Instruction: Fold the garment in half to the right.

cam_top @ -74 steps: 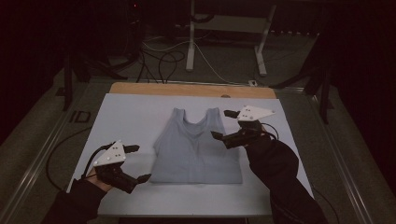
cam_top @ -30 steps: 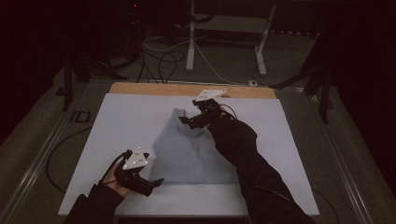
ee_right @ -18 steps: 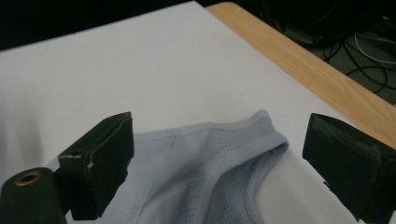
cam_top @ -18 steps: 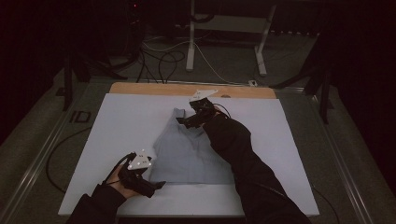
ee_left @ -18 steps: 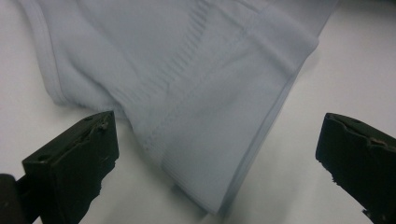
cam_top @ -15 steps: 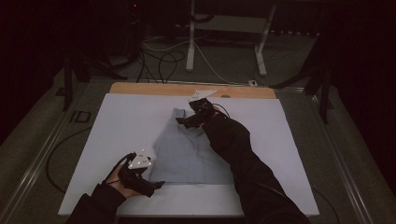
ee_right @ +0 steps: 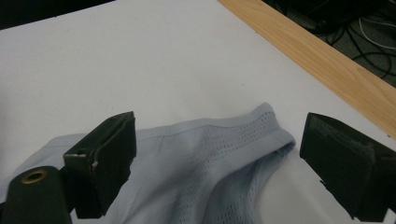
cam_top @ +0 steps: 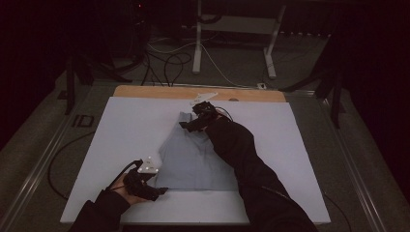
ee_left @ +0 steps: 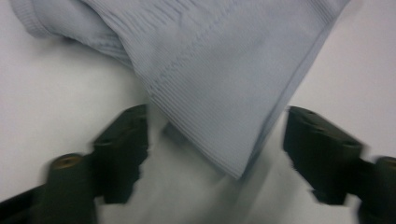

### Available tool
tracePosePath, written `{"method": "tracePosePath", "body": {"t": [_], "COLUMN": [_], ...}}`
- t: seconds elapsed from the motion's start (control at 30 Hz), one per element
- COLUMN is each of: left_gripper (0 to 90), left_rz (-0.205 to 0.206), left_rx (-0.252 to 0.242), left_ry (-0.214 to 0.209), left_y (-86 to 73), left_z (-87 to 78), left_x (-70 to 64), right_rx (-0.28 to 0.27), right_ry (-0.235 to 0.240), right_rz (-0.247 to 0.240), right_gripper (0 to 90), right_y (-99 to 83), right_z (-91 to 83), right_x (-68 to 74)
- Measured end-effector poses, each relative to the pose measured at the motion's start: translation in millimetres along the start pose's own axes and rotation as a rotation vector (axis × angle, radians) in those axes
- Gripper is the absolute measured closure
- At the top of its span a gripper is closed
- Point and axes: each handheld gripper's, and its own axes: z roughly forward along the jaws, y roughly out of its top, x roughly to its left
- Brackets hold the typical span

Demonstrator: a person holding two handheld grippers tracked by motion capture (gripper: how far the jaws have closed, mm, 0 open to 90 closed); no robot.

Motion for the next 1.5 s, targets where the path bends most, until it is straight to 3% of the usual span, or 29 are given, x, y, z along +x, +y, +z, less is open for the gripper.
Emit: {"method": "tracePosePath", "body": {"t": [0.27, 0.37, 0.7, 1.03, 1.07, 1.2, 1.33, 1.5], "left_gripper": [45.5, 55.2, 81.7, 84.6, 84.8, 84.9, 84.9, 84.9], "left_rz": [0.004, -0.004, 0.024, 0.045, 0.044, 0.042, 0.042, 0.046], "left_rx": [0.000, 0.006, 0.022, -0.064, -0.071, -0.073, -0.071, -0.074], "left_ry": [-0.005, -0.010, -0.004, 0.002, 0.000, -0.005, -0.006, -0.011], "left_y": [1.5, 3.5, 12.8, 15.2, 15.5, 15.9, 16.3, 16.3], "left_z": [2.4, 2.5, 2.9, -5.6, -6.1, -6.9, -7.0, -7.7], "left_x": [0.5, 0.1, -5.9, -10.1, -10.4, -10.7, -10.8, -11.2], "right_rx": [0.019, 0.023, 0.044, 0.060, 0.060, 0.067, 0.076, 0.167], "right_ry": [0.003, 0.007, 0.005, -0.005, -0.015, -0.030, -0.047, -0.100], "right_rz": [-0.008, -0.001, 0.014, 0.067, 0.093, 0.138, 0.151, 0.178], "right_gripper": [10.9, 10.9, 10.9, 10.9, 10.9, 12.3, 15.2, 27.9], "right_y": [6.9, 8.5, 9.4, 18.6, 20.5, 25.4, 27.0, 29.7], "right_z": [13.0, 16.8, 27.6, 35.2, 37.0, 43.6, 49.1, 67.4], "right_x": [-1.9, -2.6, -8.0, -17.6, -17.6, -22.7, -26.8, -28.1]}}
